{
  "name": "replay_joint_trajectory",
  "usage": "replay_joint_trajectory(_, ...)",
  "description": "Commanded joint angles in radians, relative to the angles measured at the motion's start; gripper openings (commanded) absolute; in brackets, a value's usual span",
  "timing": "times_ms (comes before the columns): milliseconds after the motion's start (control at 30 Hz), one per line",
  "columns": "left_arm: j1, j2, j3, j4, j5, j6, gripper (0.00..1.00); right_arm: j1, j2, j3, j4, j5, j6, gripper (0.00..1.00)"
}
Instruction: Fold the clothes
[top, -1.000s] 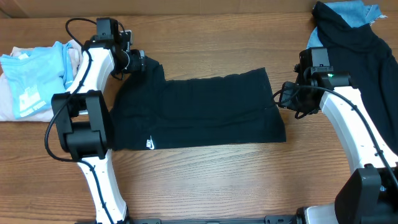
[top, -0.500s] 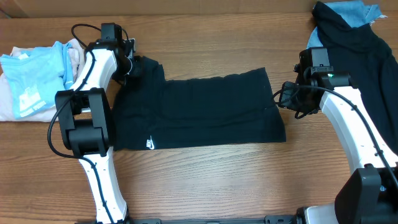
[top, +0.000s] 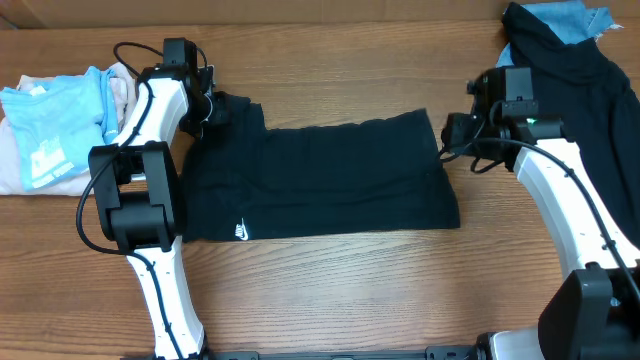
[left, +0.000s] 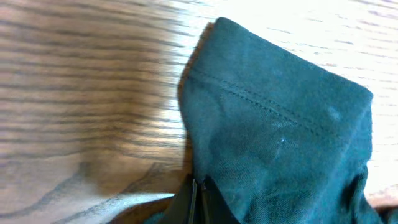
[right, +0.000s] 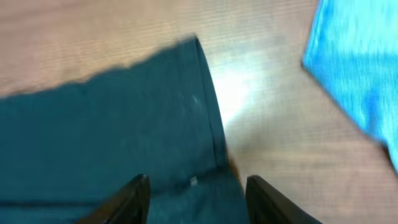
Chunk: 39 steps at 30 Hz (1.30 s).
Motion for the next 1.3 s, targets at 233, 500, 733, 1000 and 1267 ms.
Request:
replay_joint_trajectory(233,0.012,-0.037,0.021,-0.044,-0.064,-0.174,0.04,-0.001,0.24,0.069,0.218,-0.049,-0.094,0.55)
replay_joint_trajectory(500,0.012,-0.036,0.021,-0.056,-0.065,-0.174,0.04,0.0,0.369,0.07,0.439,-0.082,-0.119,0.61)
replay_joint_trajectory(733,0.012,-0.037,0.021,-0.062,-0.064,-0.175,0.04,0.0,0.447,0.07,0.5,-0.085,-0.119,0.6)
replay_joint_trajectory(1000,0.012,-0.037,0.021,-0.076,-0.064,-0.175,0.04,0.0,0.473,0.07,0.575,-0.101,-0.119,0.58)
replay_joint_trajectory(1267,0.012,-0.036,0.021,-0.081,-0.064,-0.175,0.04,0.006,0.476,0.07,0.592,-0.105,-0.119,0.54)
